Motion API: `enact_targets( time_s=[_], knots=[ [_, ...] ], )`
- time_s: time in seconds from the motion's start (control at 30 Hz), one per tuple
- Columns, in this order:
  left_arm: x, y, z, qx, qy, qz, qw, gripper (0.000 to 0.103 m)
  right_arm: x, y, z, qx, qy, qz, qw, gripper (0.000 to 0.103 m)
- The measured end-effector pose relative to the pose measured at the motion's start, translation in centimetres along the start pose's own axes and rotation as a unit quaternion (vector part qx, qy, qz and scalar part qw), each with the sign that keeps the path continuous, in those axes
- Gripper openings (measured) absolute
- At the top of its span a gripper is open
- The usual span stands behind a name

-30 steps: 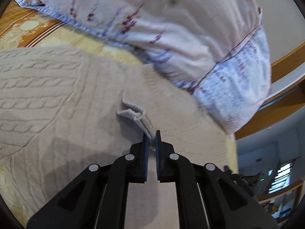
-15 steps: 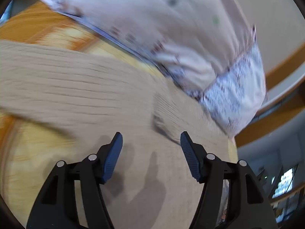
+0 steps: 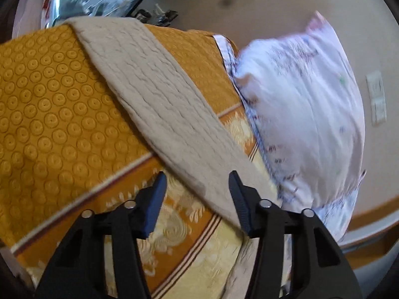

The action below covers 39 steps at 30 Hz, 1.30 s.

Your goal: Fold small clothes

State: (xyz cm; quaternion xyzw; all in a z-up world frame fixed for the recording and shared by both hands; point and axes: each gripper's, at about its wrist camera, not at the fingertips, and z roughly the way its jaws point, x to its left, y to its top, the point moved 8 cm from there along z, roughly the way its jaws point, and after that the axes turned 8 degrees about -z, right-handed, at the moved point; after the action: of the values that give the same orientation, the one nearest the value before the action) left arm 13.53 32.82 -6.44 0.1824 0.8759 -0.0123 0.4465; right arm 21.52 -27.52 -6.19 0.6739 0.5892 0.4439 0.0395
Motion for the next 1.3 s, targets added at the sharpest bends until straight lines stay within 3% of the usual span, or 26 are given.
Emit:
enact_targets(
  time_s=[0.17,0.33,0.47,0.6,0.7,0.9,1.07,1.27,1.3],
  knots=[
    [0.8,2.6,-0.2,-0.032,-0.015,-0.061,0.9975,0.044,0.0,-0.1,0.0,0.0,0.0,-0.002,1.0,0.071],
    [1.6,5.1,-1.0,-0.05,-0.011,-0.083,0.9952,0.034,0.0,-0.2,0.0,0.0,0.008,0.0,1.0,0.071],
    [1.8,6.0,-0.8,-0.049,0.004,-0.079,0.9956,0.006,0.2,-0.2,0.0,0.0,0.016,0.002,1.0,0.071],
    [-0.6,6.1,-1.6,-0.067,-0.01,-0.049,0.9965,0.005,0.3,-0.2,0.1,0.001,0.023,0.003,1.0,0.071],
    [-4.8,5.4,-2.2,-0.074,-0.039,-0.01,0.9965,0.005,0.4,-0.2,0.0,0.0,0.028,0.005,1.0,0.071],
    [-15.7,-1.6,-0.6,-0.032,-0.104,0.117,0.9872,0.005,0.4,-0.1,0.0,-0.002,0.035,0.012,0.999,0.071],
    [-22.1,-12.3,3.6,0.051,-0.148,0.201,0.9671,0.005,0.3,-0.1,-0.1,-0.005,0.041,0.017,0.999,0.071],
    [-22.3,-27.3,11.5,0.187,-0.101,0.296,0.9312,0.006,0.4,0.0,-0.6,0.01,0.032,0.009,0.999,0.071],
    [-21.5,-29.4,12.6,0.209,-0.084,0.311,0.9234,0.012,0.5,0.1,-0.9,0.01,0.029,0.005,1.0,0.071]
  ],
)
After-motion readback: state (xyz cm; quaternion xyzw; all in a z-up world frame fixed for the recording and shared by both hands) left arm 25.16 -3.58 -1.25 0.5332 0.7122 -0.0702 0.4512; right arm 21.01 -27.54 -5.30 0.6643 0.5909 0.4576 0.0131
